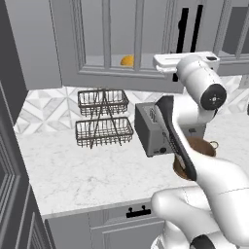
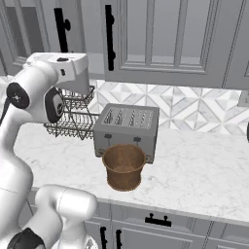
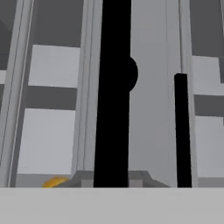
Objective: Open the cabinet, pick up the bread from the cabinet and place it in the basket. Then move the basket to the dining counter.
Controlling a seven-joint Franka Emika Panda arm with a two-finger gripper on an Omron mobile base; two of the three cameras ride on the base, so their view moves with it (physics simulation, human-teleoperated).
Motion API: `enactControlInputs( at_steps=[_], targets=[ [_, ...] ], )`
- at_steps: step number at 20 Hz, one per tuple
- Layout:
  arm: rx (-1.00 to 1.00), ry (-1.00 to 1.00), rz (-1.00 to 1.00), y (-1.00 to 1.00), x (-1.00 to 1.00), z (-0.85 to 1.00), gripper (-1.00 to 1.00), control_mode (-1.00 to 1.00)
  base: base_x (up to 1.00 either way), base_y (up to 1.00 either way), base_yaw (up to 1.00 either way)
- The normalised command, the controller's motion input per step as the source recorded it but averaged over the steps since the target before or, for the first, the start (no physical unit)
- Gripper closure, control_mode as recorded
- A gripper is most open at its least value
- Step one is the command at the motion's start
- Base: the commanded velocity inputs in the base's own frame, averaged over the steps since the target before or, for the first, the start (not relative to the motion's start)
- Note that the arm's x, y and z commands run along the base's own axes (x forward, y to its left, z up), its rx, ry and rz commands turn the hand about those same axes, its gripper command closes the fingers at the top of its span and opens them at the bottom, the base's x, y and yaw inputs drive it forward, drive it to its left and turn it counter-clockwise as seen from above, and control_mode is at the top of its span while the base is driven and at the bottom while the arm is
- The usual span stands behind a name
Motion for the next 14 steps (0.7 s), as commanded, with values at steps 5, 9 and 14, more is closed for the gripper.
enactControlInputs(
  at_steps=[5,9,14],
  targets=[
    [-0.05,0.01,-0.07,0.34,-0.97,0.0,1.0,-1.0,0.0,0.0,0.0],
    [-0.04,0.03,-0.01,0.41,-0.58,0.0,1.0,-1.0,0.0,0.0,0.0],
    [-0.05,0.04,0.0,0.52,-0.49,0.0,1.0,-1.0,0.0,0.0,0.0]
  ],
)
